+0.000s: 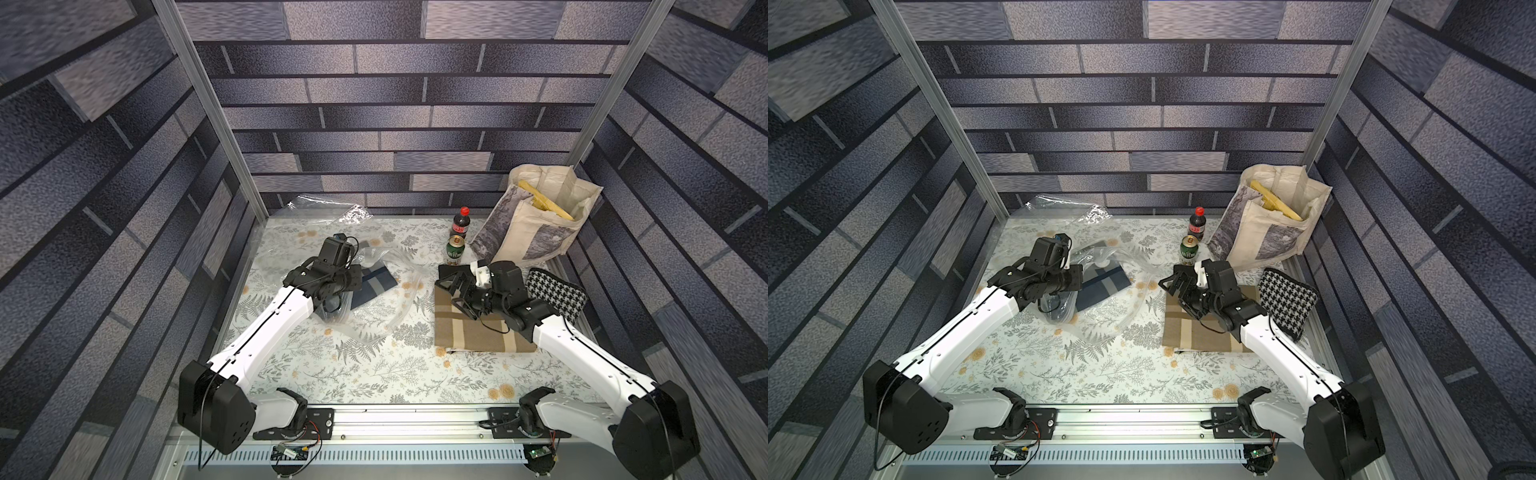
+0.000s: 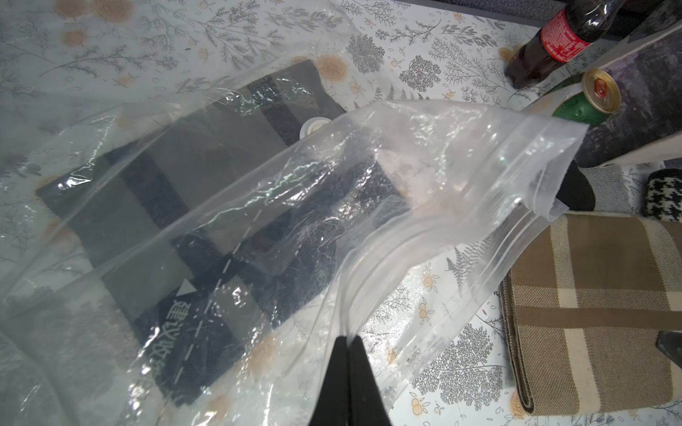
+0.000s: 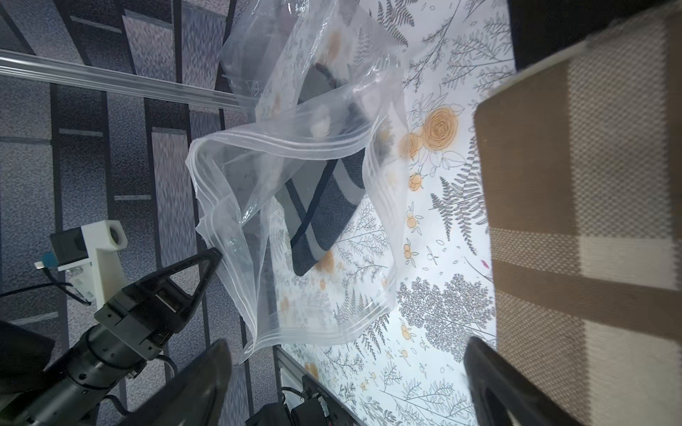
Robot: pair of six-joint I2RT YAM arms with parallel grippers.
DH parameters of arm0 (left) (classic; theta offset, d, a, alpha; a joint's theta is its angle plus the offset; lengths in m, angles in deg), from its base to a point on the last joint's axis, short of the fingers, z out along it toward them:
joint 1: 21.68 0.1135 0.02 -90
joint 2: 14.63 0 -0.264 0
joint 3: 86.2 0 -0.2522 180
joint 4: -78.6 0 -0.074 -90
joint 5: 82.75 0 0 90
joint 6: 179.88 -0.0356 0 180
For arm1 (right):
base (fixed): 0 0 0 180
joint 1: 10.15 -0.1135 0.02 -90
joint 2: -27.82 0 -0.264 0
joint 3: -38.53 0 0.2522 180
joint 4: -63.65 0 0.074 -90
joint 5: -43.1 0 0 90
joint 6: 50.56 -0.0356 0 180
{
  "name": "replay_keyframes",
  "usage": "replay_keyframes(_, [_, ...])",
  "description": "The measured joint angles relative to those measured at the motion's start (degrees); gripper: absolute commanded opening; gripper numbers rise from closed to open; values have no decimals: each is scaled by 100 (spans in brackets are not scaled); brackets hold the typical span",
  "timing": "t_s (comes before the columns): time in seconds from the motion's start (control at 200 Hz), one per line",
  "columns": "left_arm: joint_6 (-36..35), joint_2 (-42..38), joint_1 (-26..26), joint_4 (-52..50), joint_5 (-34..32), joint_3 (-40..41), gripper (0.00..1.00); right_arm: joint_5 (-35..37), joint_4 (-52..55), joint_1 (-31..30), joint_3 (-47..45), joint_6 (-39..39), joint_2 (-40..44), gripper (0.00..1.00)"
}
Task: Take the scarf out of the vacuum bag
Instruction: Take out the scarf from the vacuum bag.
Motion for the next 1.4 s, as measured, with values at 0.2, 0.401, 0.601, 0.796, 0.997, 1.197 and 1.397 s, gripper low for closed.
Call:
replay_keyframes(0.2, [0,0,-87,-2,-24,-63,1,501,-876,-925,212,-345,-938,100])
replay_keyframes(0.401, [-2,0,-131,-15,-46,-63,1,708,-1707,-1475,743,-573,-2004,100])
replay_keyframes(0.601, [-48,-11,-153,-118,-66,-63,1,841,-2240,-1661,1143,-828,-2647,100])
replay_keyframes(0.796, [-122,-173,-153,-177,-85,-63,2,1023,-2721,-1696,1163,-1344,-3025,100])
replay_keyframes(0.997, [-155,-225,-157,-201,-109,-63,4,1209,-3045,-1797,1095,-1729,-3239,100])
replay_keyframes(1.197, [-175,-225,-160,-262,-131,-63,3,1309,-3213,-1825,1088,-1947,-3373,100])
replay_keyframes(1.397, [-256,-225,-190,-280,-216,-63,3,1550,-3342,-1969,1029,-2186,-3493,100])
